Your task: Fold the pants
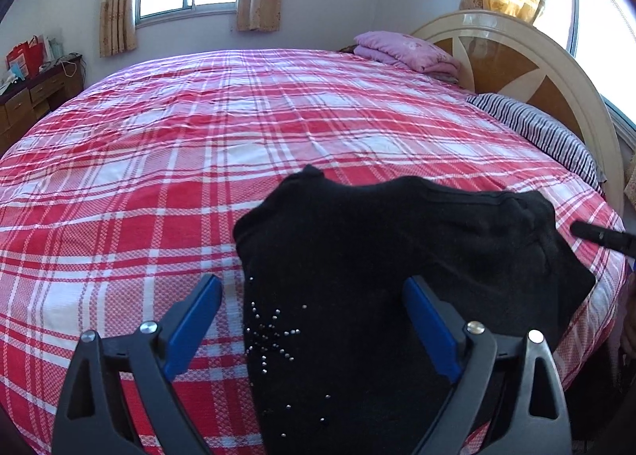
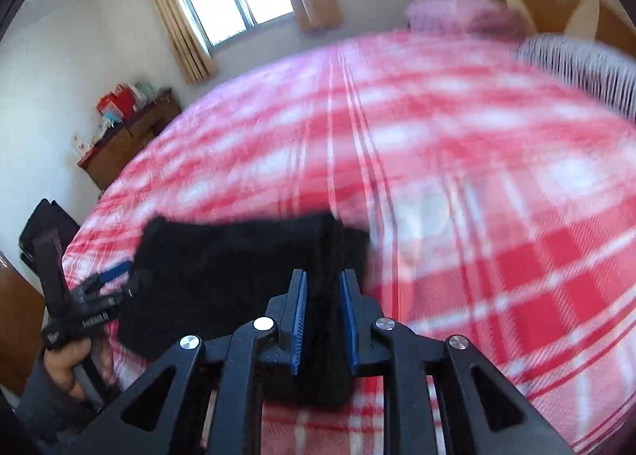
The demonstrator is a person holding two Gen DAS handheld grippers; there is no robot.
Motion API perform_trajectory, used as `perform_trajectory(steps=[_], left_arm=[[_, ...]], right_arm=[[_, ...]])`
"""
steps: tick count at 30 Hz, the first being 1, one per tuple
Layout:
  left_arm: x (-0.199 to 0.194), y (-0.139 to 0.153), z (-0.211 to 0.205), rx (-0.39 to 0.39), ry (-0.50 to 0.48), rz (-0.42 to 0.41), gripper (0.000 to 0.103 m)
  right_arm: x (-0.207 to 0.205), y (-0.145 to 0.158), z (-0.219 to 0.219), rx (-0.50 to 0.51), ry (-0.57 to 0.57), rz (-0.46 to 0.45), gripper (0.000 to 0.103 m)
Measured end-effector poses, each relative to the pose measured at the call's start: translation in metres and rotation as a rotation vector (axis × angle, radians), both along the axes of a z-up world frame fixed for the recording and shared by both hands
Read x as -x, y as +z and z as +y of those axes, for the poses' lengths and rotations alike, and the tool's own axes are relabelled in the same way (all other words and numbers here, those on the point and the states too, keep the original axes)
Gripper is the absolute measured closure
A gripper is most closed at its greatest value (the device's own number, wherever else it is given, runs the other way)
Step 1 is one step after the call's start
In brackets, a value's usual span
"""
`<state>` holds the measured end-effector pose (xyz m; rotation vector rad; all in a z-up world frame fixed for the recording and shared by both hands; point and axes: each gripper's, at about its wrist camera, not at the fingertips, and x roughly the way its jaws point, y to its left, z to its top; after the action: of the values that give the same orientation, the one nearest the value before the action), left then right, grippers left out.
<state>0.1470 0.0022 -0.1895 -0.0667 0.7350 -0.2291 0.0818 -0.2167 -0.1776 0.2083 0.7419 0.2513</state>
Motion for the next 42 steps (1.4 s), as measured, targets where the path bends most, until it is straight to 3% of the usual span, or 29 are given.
perform_trajectory(steps=[2, 4, 6, 10, 13, 19, 22, 24, 26, 27, 30, 32, 34, 35, 42], left_arm=[[0.000, 0.001, -0.002, 0.006, -0.004, -0.010, 0.008], [-0.001, -0.001, -0.006, -0.020, -0.011, -0.005, 0.008], [-0.001, -0.003, -0.010, -0.041, -0.021, 0.001, 0.008], [0.001, -0.003, -0.006, -0.040, -0.020, 0.003, 0.005], [0.003, -0.006, -0.003, -0.044, -0.016, 0.012, 0.003], [0.018, -0.008, 0.009, -0.061, -0.010, 0.024, 0.002], [0.027, -0.011, 0.017, -0.084, -0.002, 0.028, 0.002], [0.031, -0.012, 0.020, -0.076, 0.009, 0.032, 0.002], [0.031, -0.012, 0.020, -0.074, 0.013, 0.028, 0.002], [0.031, -0.012, 0.019, -0.079, 0.014, 0.025, 0.002], [0.033, -0.011, 0.017, -0.084, 0.010, 0.016, 0.002], [0.034, -0.011, 0.018, -0.080, 0.011, 0.016, 0.002], [0.034, -0.011, 0.019, -0.075, 0.012, 0.017, 0.002], [0.034, -0.011, 0.018, -0.075, 0.011, 0.020, 0.002], [0.036, -0.018, 0.014, -0.078, 0.015, 0.040, 0.002]], right_arm=[[0.000, 0.017, 0.017, -0.012, 0.072, -0.048, 0.077], [-0.006, 0.020, 0.035, -0.048, 0.166, -0.039, 0.065], [-0.019, 0.010, 0.052, -0.059, 0.216, 0.012, 0.065], [-0.047, -0.028, 0.055, 0.035, 0.138, 0.150, 0.065], [-0.048, -0.029, 0.046, 0.012, 0.153, 0.150, 0.065], [-0.045, -0.018, 0.055, 0.112, 0.148, 0.145, 0.065], [-0.046, -0.004, 0.074, 0.145, 0.187, 0.099, 0.065], [-0.049, 0.005, 0.095, 0.115, 0.256, 0.072, 0.065], [-0.054, 0.012, 0.114, 0.016, 0.356, 0.066, 0.065], [-0.058, 0.014, 0.125, -0.072, 0.432, 0.085, 0.065], [-0.071, 0.009, 0.146, -0.168, 0.518, 0.129, 0.065], [-0.088, -0.009, 0.156, -0.107, 0.463, 0.180, 0.065], [-0.107, -0.039, 0.159, -0.029, 0.394, 0.286, 0.064], [-0.111, -0.044, 0.155, -0.080, 0.398, 0.277, 0.065], [-0.108, -0.025, 0.153, -0.094, 0.400, 0.295, 0.065]])
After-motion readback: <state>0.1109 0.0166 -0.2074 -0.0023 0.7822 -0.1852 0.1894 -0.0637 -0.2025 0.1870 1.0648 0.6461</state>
